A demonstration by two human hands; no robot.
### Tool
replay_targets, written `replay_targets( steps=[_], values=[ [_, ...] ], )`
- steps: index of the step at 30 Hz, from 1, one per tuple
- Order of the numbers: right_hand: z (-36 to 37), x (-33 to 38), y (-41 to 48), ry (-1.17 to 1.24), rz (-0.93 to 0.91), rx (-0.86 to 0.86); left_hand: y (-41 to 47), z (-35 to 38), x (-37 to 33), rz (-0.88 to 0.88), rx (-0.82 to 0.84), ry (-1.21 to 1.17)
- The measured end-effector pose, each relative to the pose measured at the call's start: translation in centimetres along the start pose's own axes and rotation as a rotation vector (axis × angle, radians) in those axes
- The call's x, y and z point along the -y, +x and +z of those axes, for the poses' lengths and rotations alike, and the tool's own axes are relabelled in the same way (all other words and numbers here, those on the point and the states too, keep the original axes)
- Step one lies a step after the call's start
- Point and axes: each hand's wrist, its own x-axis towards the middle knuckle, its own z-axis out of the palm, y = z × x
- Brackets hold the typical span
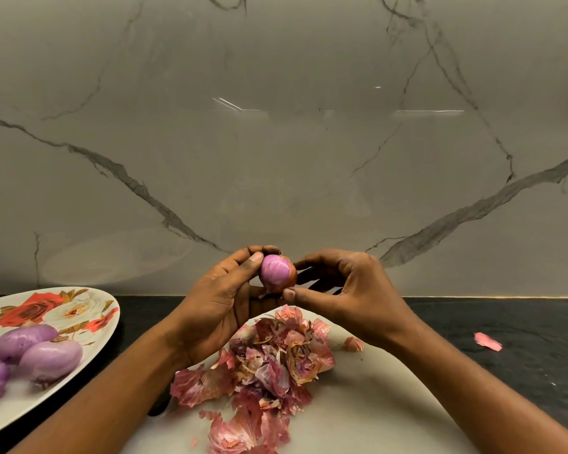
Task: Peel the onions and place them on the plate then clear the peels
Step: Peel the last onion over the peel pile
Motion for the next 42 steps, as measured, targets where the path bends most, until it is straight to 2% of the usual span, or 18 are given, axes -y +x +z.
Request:
replay_targets(
  steps=[6,13,19,30,36,42],
  values=[
    [0.45,0.16,-0.05,0.025,0.037,0.009,-0.15,0.21,0.06,-0.029,0.046,0.05],
    [0.32,-0.02,0.32,0.29,0.209,-0.013,0.06,-0.22,0.11,0.014,-0.02,0.225],
    [0.24,0.23,0.31,0.468,0.279,0.009,-0.27,0.31,-0.14,0.054,-0.045,0.227],
    [0.09,0.04,0.27,0.464,0.257,0.013,-0.37,0.21,-0.01,0.065,-0.04,0.19],
    [0.05,0.23,0.26,0.454,0.238,-0.015,-0.25,0.02,-0.31,0.047,-0.024,0.082],
    [0.13,0.18,0.28,0.509,0.255,0.016,-0.32,0.31,-0.22,0.048,-0.043,0.108]
  ],
)
